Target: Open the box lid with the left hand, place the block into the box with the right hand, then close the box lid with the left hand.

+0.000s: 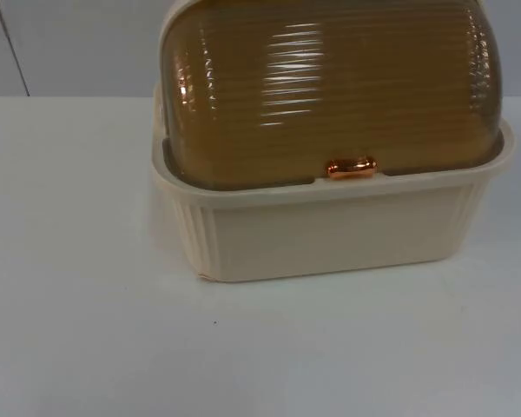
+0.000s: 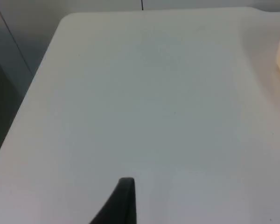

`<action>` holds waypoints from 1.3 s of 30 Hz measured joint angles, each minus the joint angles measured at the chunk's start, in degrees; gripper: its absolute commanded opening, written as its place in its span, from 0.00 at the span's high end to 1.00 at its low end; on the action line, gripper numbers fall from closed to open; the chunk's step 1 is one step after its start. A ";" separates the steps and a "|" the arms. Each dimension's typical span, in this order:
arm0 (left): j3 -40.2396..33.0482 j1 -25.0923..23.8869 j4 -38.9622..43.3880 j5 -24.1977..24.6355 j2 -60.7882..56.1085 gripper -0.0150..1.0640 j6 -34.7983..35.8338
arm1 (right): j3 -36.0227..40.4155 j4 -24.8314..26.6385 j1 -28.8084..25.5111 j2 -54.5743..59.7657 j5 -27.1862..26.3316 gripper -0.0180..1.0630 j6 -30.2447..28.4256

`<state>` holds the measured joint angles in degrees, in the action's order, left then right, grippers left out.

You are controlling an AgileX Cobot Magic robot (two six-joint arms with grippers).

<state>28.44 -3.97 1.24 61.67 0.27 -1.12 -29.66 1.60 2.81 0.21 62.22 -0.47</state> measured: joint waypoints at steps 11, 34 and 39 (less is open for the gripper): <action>0.00 0.00 5.16 -0.74 0.00 0.01 -1.85 | 0.00 0.00 0.00 0.00 0.00 0.04 -0.38; 17.18 0.00 1.28 -14.65 26.49 0.01 5.43 | -20.88 -2.44 0.00 22.46 -7.97 0.04 1.07; 23.54 0.00 0.04 -17.48 36.24 0.01 5.64 | -28.21 -2.58 0.00 31.28 -9.34 0.04 2.32</action>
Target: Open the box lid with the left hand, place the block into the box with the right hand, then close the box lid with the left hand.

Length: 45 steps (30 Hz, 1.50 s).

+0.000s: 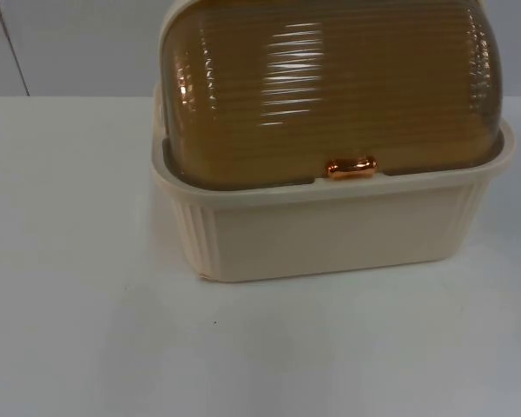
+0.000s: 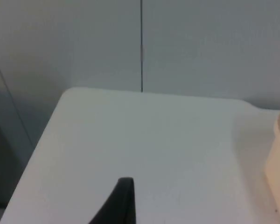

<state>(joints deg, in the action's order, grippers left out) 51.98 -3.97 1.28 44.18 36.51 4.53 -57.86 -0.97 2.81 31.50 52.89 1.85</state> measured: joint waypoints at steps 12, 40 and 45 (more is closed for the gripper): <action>9.15 0.00 -0.23 2.56 12.52 0.01 -1.18 | -6.80 0.00 0.00 14.54 -2.96 0.04 0.50; 17.15 40.25 -10.17 2.95 46.73 0.01 -24.89 | -6.80 -4.61 0.00 16.48 -1.57 0.04 0.50; 23.40 45.70 0.54 3.20 54.31 0.01 -25.34 | -6.80 -4.61 0.00 16.48 -0.64 0.04 0.50</action>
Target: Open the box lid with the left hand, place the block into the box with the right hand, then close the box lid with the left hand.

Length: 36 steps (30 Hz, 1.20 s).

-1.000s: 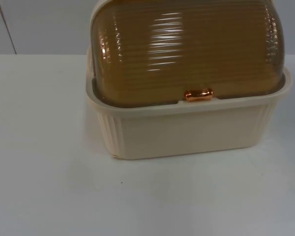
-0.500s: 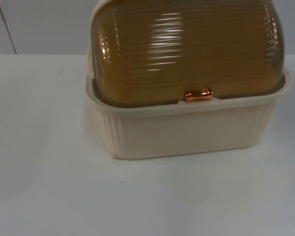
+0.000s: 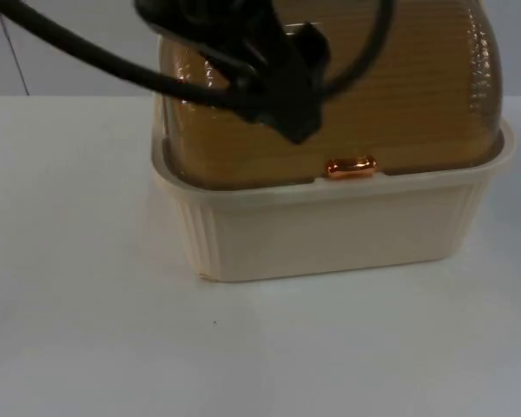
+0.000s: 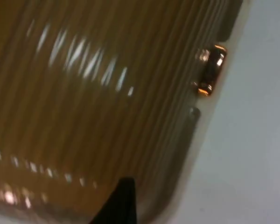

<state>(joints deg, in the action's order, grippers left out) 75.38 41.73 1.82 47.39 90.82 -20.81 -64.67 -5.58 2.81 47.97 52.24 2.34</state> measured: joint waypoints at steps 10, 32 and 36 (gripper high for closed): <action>2.02 11.20 26.48 -6.23 5.69 0.01 11.87 | 0.00 0.00 0.00 0.00 1.30 0.04 0.00; -15.20 14.65 82.29 -22.87 10.57 0.01 62.62 | 0.00 0.00 0.00 0.00 2.45 0.04 0.00; -15.36 14.75 89.26 -19.28 12.18 0.06 70.43 | 0.00 0.00 0.00 0.00 2.45 0.04 0.00</action>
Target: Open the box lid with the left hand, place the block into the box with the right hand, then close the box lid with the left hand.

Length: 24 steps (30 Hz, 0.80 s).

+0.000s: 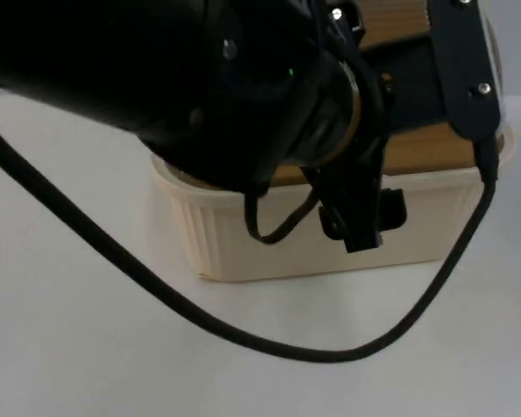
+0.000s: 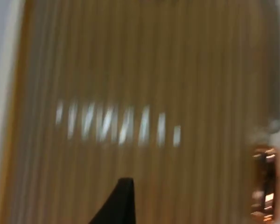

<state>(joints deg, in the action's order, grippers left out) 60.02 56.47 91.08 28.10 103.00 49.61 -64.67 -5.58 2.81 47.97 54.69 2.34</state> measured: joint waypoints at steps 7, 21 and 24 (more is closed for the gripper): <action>-0.09 1.70 6.24 5.05 1.93 0.34 5.90 | 0.00 0.00 0.00 0.00 0.00 0.04 0.00; -0.23 2.59 3.29 3.08 2.86 0.99 7.02 | 0.00 -0.02 0.00 0.00 1.34 0.04 0.00; -0.23 2.59 2.85 1.85 2.86 0.99 7.28 | 0.00 -0.12 0.00 0.00 1.34 0.04 0.00</action>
<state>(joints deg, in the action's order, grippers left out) 59.79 59.06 93.93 29.96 105.86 56.89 -64.67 -5.70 2.81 47.97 56.03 2.34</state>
